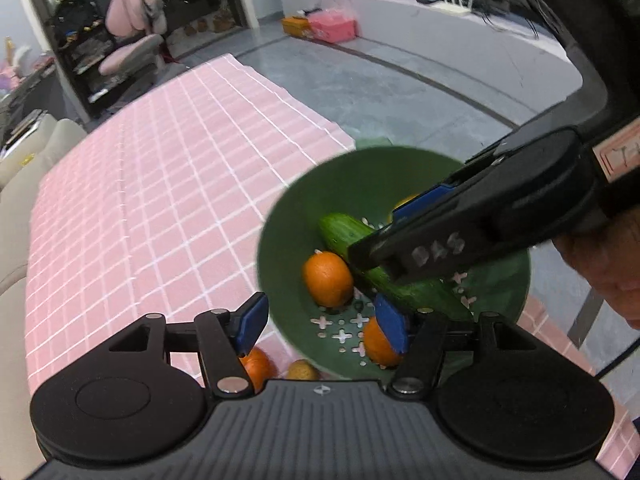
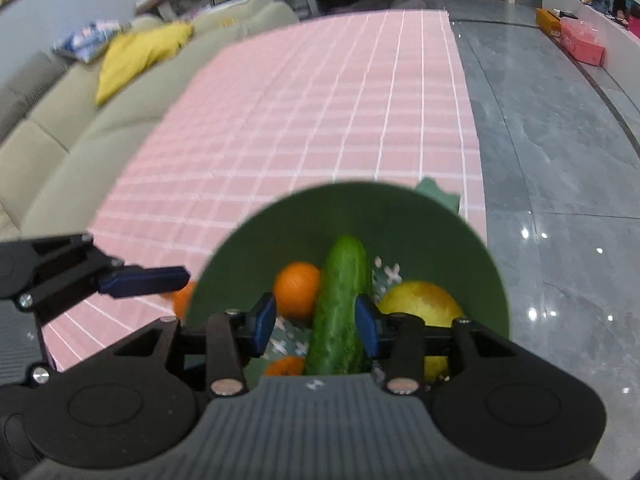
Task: Organize fruits
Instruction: 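Lower the cucumber and orange into the green colander and open both tools, then withdraw both tools from the colander toward the remaining fruit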
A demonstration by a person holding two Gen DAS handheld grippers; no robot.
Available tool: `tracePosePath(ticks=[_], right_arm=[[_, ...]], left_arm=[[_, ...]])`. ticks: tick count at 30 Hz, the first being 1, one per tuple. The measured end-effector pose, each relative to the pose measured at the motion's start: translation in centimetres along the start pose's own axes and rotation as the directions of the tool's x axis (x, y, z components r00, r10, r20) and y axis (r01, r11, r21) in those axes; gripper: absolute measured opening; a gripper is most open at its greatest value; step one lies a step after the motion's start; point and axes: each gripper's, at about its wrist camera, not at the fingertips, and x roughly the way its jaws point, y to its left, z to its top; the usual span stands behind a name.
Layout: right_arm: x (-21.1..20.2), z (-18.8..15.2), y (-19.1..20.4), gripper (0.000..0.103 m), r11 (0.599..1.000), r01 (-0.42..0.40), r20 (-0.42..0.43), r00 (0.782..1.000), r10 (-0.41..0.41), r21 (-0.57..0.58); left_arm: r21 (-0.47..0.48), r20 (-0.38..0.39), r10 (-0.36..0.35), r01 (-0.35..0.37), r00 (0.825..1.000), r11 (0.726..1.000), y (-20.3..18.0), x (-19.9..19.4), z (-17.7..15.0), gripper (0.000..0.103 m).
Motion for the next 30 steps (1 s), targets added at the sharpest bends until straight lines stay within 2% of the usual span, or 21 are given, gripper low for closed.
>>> tracePosePath(ticks=[7, 11, 17, 25, 30], right_arm=[[-2.4, -0.2, 0.0, 0.042, 1.000, 0.003, 0.052, 0.999, -0.004, 0.018], [-4.2, -2.0, 0.7, 0.042, 0.999, 0.019, 0.070, 0.997, -0.021, 0.032], [-6.5, -4.4, 2.3, 0.042, 1.000, 0.028, 0.099, 0.995, -0.028, 0.005], [-8.3, -6.7, 4.4, 0.042, 0.998, 0.053, 0.165, 0.985, -0.059, 0.042], [-9.4, -9.9, 7.3, 0.042, 0.997, 0.043, 0.206, 0.977, -0.054, 0.057]], left_arm=[[-0.149, 0.030, 0.018, -0.014, 0.999, 0.989, 2.2, -5.0, -2.8, 0.076], [-0.208, 0.033, 0.037, -0.029, 0.999, 0.978, 3.5, -7.0, -5.2, 0.078], [-0.325, 0.025, 0.036, -0.026, 0.999, 0.945, 4.9, -9.3, -8.6, 0.078], [-0.394, 0.029, 0.028, -0.015, 0.999, 0.919, 5.7, -10.6, -12.4, 0.078], [-0.404, 0.019, 0.022, -0.012, 1.000, 0.915, 6.0, -9.8, -13.8, 0.078]])
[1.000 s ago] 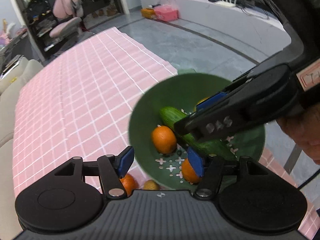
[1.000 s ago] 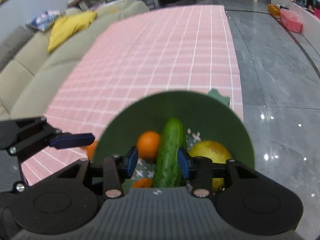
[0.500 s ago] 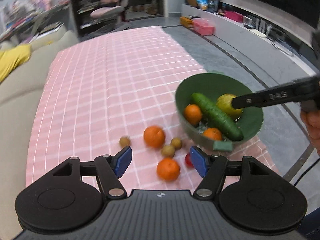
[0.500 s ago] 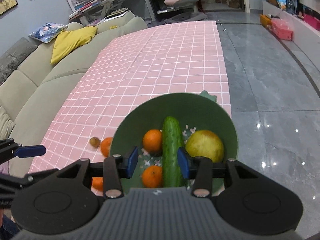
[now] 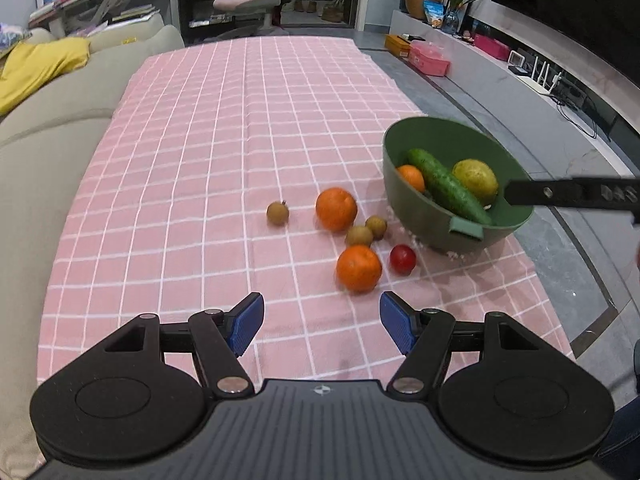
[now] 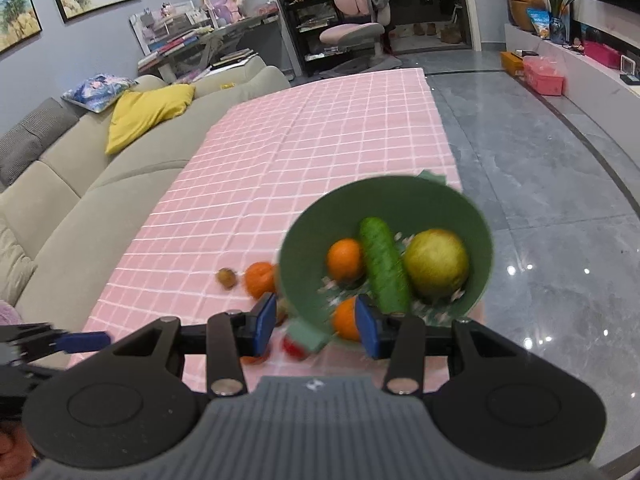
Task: Organize fruits
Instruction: 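Withdraw both tools from the colander toward the remaining fruit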
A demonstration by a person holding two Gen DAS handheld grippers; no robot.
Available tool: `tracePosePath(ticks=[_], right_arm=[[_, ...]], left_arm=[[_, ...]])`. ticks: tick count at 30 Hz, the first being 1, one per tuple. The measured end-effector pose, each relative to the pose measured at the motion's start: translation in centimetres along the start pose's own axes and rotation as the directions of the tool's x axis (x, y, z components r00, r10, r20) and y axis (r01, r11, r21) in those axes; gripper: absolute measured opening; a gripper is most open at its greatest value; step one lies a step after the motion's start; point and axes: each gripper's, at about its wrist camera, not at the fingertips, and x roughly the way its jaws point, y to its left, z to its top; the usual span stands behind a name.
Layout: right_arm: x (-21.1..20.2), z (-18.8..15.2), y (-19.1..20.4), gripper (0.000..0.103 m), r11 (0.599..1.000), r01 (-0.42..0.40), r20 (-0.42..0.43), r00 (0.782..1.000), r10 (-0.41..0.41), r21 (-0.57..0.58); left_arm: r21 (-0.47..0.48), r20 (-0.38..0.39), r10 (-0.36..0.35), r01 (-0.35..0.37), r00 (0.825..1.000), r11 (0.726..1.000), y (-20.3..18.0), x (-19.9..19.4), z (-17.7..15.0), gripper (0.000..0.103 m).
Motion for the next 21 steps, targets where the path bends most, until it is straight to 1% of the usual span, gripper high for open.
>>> tracePosePath(ticks=[4, 7, 14, 19, 21], right_arm=[[0.1, -2.3, 1.4, 0.041, 1.000, 0.003, -0.006, 1.000, -0.003, 0.013], [1.2, -3.6, 2.4, 0.041, 1.000, 0.012, -0.024, 1.000, -0.012, 0.004], [4.4, -5.1, 2.9, 0.041, 0.999, 0.034, -0.082, 0.996, -0.033, 0.016], [5.8, -5.7, 2.7, 0.041, 0.998, 0.054, -0.100, 0.994, -0.051, 0.031], [6.2, -5.7, 2.6, 0.041, 0.997, 0.062, -0.103, 0.993, -0.058, 0.035]], left_arm=[[-0.011, -0.015, -0.013, 0.013, 1.000, 1.000, 0.8, 0.8, -1.1, 0.078], [-0.019, -0.026, -0.018, 0.017, 1.000, 1.000, 1.4, 1.4, -1.7, 0.078], [-0.023, -0.045, -0.033, 0.032, 0.998, 0.999, 2.2, 2.7, -2.4, 0.078], [-0.038, -0.058, -0.075, 0.073, 0.996, 0.997, 2.3, 3.8, -2.3, 0.078], [-0.032, -0.059, -0.076, 0.075, 0.995, 0.997, 2.2, 4.2, -2.2, 0.078]])
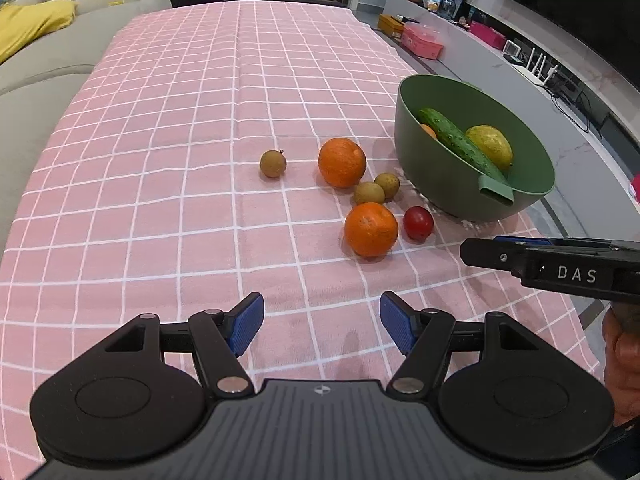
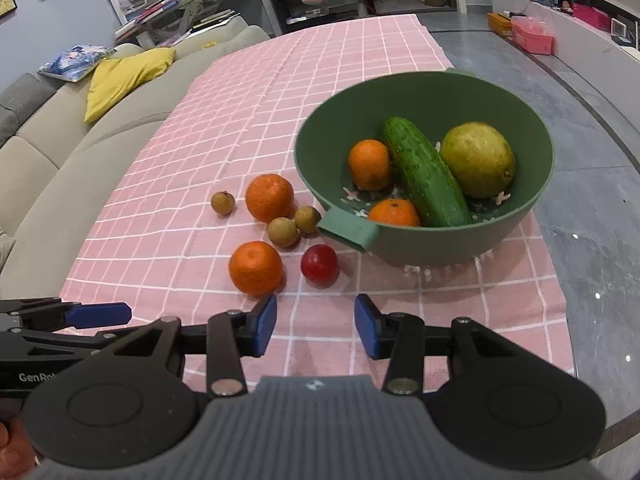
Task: Organize fruits
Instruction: 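Withdraw both tools from the colander toward the remaining fruit, then grasp an orange with the right tool while the left tool grasps a brown kiwi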
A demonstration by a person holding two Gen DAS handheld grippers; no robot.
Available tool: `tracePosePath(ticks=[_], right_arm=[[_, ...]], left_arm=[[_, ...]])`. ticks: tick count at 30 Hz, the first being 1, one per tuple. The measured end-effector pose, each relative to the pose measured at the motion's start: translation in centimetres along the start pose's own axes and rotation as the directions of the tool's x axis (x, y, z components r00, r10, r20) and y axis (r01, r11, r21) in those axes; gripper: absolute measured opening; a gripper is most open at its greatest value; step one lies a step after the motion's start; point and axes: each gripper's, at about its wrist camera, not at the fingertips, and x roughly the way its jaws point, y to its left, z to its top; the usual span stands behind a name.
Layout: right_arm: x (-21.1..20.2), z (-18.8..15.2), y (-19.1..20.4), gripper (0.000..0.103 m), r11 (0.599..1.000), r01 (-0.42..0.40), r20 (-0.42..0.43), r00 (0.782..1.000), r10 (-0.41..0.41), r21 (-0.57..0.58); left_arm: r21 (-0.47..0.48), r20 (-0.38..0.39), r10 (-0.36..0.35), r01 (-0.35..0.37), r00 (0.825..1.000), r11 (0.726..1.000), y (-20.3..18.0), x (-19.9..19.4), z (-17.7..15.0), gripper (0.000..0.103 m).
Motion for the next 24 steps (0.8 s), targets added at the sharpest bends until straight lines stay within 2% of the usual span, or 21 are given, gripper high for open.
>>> tracePosePath(ticks=[4, 8, 15, 20, 24], right_arm=[[0.2, 0.3, 0.7, 0.041, 0.999, -0.027, 0.002, 1.000, 0.027, -0.024], [0.5, 0.4, 2.7, 0.041, 0.992, -0.058, 0.009, 0.998, 0.059, -0.109], [3.7, 0.7, 5.3, 0.041, 0.971, -0.016, 0.019, 1.000, 0.021, -0.237], [6.0, 1.0, 5.6, 0.041, 0.971, 0.000, -0.002, 1.000, -0.001, -0.238], [7.2, 1.3, 6.1, 0.041, 0.972, -0.023, -0.019, 1.000, 0.019, -0.235]], left_arm=[[0.025, 0.001, 0.001, -0.001, 1.000, 1.000, 0.6, 0.7, 0.8, 0.078], [0.054, 0.012, 0.036, -0.036, 0.999, 0.998, 2.2, 1.4, 2.7, 0.078], [0.088, 0.048, 0.071, -0.075, 0.996, 0.993, 4.6, 1.5, 6.0, 0.078], [0.084, 0.050, 0.060, -0.065, 0.997, 0.994, 5.3, 2.1, 6.3, 0.078], [0.097, 0.033, 0.050, -0.053, 0.998, 0.994, 5.4, 3.4, 6.4, 0.078]])
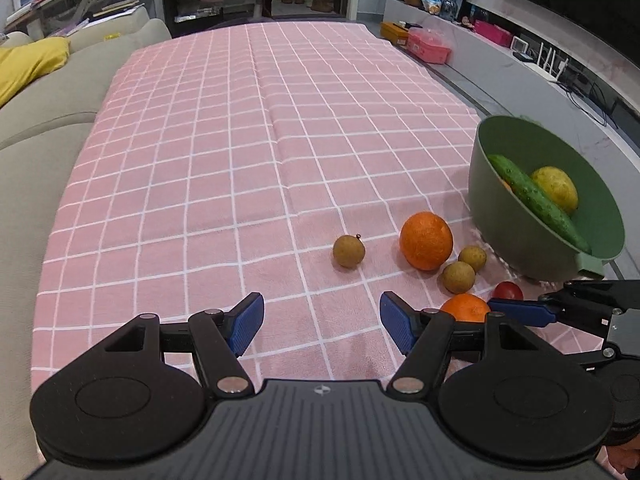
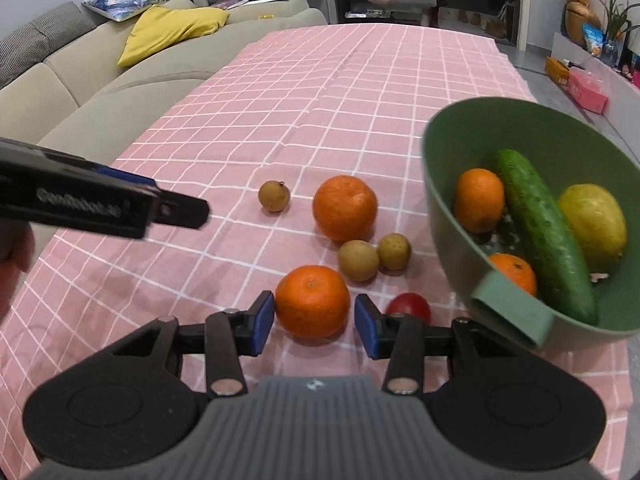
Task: Organize fruits
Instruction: 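Grasp an orange with the right tool while the left tool grasps a brown kiwi, then carry the orange and kiwi into the green colander and open both tools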
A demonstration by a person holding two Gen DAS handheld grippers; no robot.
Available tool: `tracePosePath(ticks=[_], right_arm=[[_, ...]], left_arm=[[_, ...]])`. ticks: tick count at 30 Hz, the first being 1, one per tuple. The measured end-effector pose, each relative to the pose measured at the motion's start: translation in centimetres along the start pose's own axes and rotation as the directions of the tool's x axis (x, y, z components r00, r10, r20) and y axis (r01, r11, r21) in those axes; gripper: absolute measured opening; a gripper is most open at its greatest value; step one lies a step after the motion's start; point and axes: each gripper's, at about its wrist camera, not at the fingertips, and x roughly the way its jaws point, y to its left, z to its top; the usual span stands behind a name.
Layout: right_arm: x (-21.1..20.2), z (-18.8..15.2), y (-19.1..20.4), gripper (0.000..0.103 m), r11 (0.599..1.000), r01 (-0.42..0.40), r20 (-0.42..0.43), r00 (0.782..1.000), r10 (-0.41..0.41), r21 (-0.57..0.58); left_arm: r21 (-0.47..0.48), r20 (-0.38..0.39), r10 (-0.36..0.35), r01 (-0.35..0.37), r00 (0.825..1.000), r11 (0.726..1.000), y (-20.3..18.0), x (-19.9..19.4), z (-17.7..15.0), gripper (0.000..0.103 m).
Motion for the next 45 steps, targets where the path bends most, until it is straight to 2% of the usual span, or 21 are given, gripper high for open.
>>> tracePosePath(ticks=[7, 12, 15, 18, 23, 25, 31, 37, 41, 45], right_arm=[[-0.4, 0.0, -0.1, 0.039, 0.999, -0.036, -0.048, 0.998, 0.037, 0.016], [-2.0, -1.2, -0.8, 0.039, 0.999, -0.040, -0.069, 0.997, 0.040, 0.012], [-2.2, -1.4, -1.6, 0.039, 0.999, -0.040, -0.076, 0.996, 0.042, 0.029], [-2.1, -1.4, -2.0, 0.039, 0.998, -0.044, -0.080, 0.996, 0.048, 0.043], [-2.2, -1.5, -1.9, 0.039, 0.998, -0.049, -0.080, 0.995, 0.052, 0.040], [-2.2, -1.4, -2.1, 0.039, 0.998, -0.053, -0.081, 0.995, 0.056, 0.044], [-2.1, -1.2, -2.2, 0.039, 0.997, -0.052, -0.087, 0.995, 0.056, 0.049], [-2.6, -0.8, -2.0, 0.038, 0.996, -0.071, -0.091, 0.993, 0.075, 0.056], [-4.5, 0.1, -1.6, 0.038, 0.994, -0.104, -0.048, 0.993, 0.106, 0.044], [-6.5, 1.1, -1.6, 0.038, 0.992, -0.118, 0.004, 0.993, 0.117, 0.038]], left_arm=[[0.029, -0.005, -0.009, 0.009, 1.000, 1.000, -0.5, 2.4, 0.7, 0.078], [0.056, 0.028, -0.005, 0.003, 1.000, 0.998, -0.9, 4.1, 1.4, 0.078], [0.091, 0.047, -0.029, 0.024, 0.998, 0.996, -1.3, 4.9, 1.6, 0.072], [0.128, 0.058, 0.005, -0.012, 0.998, 0.992, -1.6, 5.6, 1.7, 0.061], [0.144, 0.032, -0.017, 0.012, 0.999, 0.990, -1.5, 6.4, 1.7, 0.032], [0.141, 0.031, -0.023, 0.019, 0.999, 0.990, -1.4, 6.4, 1.7, 0.028], [0.142, 0.030, -0.027, 0.023, 0.999, 0.990, -1.6, 5.6, 1.6, 0.028], [0.108, 0.061, -0.005, -0.001, 0.998, 0.994, -1.2, 2.5, 1.0, 0.028], [0.059, 0.071, 0.001, -0.005, 0.997, 0.998, -0.7, 0.1, 0.3, 0.028], [0.050, 0.089, 0.008, -0.012, 0.996, 0.999, -1.6, -2.0, 0.2, 0.028]])
